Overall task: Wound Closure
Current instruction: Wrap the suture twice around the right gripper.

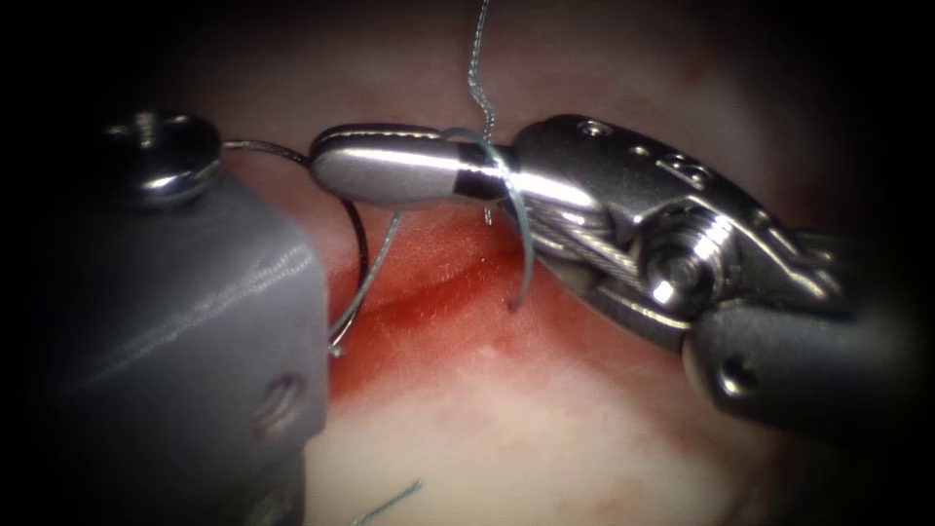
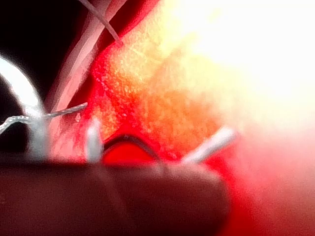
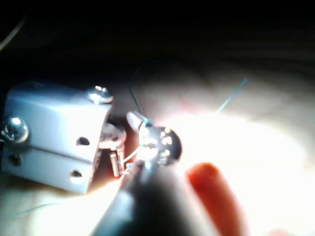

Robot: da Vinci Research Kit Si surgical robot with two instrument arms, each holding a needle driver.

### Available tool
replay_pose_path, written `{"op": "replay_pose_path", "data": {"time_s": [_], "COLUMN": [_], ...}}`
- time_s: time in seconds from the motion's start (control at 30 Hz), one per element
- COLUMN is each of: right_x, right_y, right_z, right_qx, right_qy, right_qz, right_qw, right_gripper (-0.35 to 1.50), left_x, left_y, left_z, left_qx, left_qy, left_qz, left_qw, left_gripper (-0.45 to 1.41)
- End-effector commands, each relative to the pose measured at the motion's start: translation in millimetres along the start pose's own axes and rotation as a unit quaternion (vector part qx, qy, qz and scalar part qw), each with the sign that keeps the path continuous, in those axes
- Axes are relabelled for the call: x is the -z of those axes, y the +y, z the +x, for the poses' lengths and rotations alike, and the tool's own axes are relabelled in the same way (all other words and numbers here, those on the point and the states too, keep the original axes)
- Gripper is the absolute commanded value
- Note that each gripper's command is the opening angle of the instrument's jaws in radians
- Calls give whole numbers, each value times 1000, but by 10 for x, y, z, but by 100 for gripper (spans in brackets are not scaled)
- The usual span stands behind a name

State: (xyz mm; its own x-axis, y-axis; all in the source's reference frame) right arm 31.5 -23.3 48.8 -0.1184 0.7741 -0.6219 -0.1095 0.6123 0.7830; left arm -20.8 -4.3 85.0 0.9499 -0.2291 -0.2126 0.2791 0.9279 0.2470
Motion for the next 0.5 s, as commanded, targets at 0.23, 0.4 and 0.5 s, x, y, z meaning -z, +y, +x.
{"op": "replay_pose_path", "data": {"time_s": [0.23,0.4,0.5], "right_x": [-26,-35,-42], "right_y": [0,-1,-1], "right_z": [4,-5,-14], "right_qx": [151,243,286], "right_qy": [-131,-242,-289], "right_qz": [-177,-229,-197], "right_qw": [964,911,892], "right_gripper": [-35,-35,-35], "left_x": [32,62,89], "left_y": [7,8,11], "left_z": [-14,-22,-29], "left_qx": [-43,-88,-99], "left_qy": [-28,-58,-90], "left_qz": [-11,-39,-66], "left_qw": [999,994,989], "left_gripper": [-45,-45,-45]}}
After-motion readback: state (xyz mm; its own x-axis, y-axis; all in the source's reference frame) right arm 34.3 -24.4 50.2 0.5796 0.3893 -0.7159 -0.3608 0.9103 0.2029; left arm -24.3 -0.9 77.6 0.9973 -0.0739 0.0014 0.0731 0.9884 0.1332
